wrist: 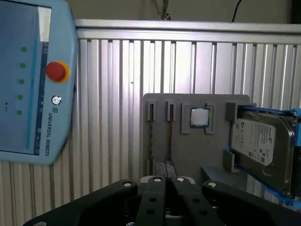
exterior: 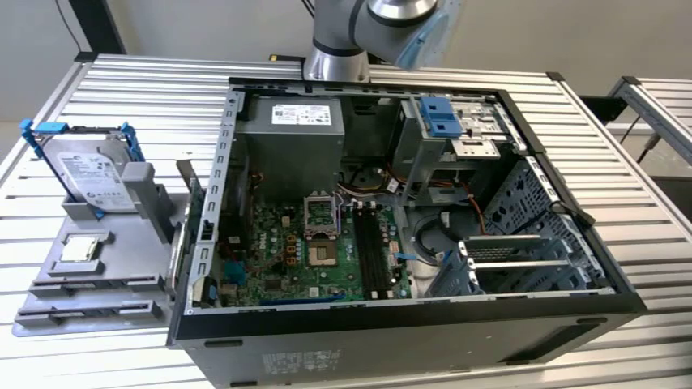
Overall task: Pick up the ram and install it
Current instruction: 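Pick up the ram and move it above insertion slot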
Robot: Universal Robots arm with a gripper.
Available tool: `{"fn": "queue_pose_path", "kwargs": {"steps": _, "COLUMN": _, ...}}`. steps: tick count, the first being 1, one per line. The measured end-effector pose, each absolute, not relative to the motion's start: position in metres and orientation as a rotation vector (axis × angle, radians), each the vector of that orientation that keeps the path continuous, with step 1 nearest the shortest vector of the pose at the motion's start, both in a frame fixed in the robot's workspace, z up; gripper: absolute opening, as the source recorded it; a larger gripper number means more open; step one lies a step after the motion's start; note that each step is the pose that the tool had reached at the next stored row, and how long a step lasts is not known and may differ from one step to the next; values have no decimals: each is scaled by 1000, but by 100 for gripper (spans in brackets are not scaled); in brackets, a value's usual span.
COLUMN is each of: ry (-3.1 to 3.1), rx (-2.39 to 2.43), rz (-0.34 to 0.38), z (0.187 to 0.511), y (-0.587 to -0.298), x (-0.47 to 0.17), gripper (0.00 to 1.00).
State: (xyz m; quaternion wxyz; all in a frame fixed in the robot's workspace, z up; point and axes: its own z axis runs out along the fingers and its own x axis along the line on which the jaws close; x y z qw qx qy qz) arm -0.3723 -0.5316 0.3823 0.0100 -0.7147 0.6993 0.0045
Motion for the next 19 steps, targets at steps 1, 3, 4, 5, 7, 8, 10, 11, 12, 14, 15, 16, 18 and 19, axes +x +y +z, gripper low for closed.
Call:
{"fn": "queue_pose_path", "kwargs": {"steps": 1, "ry": 2173, "rx": -2241, "rz": 14, "z": 382, "y": -532, "x": -372, "gripper": 0}}
{"fn": "queue_pose_path", "kwargs": {"steps": 3, "ry": 2155, "rx": -2258, "rz": 14, "z": 382, "y": -531, "x": -373, "gripper": 0}}
{"fn": "queue_pose_path", "kwargs": {"steps": 4, "ry": 2151, "rx": -2263, "rz": 14, "z": 382, "y": -532, "x": -373, "gripper": 0}}
{"fn": "queue_pose_path", "kwargs": {"steps": 5, "ry": 2149, "rx": -2264, "rz": 15, "z": 382, "y": -532, "x": -373, "gripper": 0}}
{"fn": "queue_pose_path", "kwargs": {"steps": 7, "ry": 2148, "rx": -2265, "rz": 15, "z": 382, "y": -531, "x": -373, "gripper": 0}}
{"fn": "queue_pose_path", "kwargs": {"steps": 8, "ry": 2148, "rx": -2265, "rz": 15, "z": 382, "y": -531, "x": -373, "gripper": 0}}
{"fn": "queue_pose_path", "kwargs": {"steps": 10, "ry": 2148, "rx": -2265, "rz": 15, "z": 382, "y": -531, "x": -373, "gripper": 0}}
{"fn": "queue_pose_path", "kwargs": {"steps": 11, "ry": 2148, "rx": -2266, "rz": 15, "z": 382, "y": -532, "x": -373, "gripper": 0}}
{"fn": "queue_pose_path", "kwargs": {"steps": 12, "ry": 2147, "rx": -2266, "rz": 15, "z": 382, "y": -531, "x": -373, "gripper": 0}}
{"fn": "queue_pose_path", "kwargs": {"steps": 14, "ry": 2147, "rx": -2266, "rz": 15, "z": 382, "y": -531, "x": -373, "gripper": 100}}
{"fn": "queue_pose_path", "kwargs": {"steps": 15, "ry": 2147, "rx": -2266, "rz": 15, "z": 382, "y": -531, "x": -373, "gripper": 100}}
{"fn": "queue_pose_path", "kwargs": {"steps": 16, "ry": 2147, "rx": -2266, "rz": 15, "z": 382, "y": -531, "x": -373, "gripper": 100}}
{"fn": "queue_pose_path", "kwargs": {"steps": 18, "ry": 2146, "rx": -2267, "rz": 15, "z": 382, "y": -532, "x": -373, "gripper": 100}}
{"fn": "queue_pose_path", "kwargs": {"steps": 19, "ry": 2146, "rx": -2267, "rz": 15, "z": 382, "y": -532, "x": -373, "gripper": 100}}
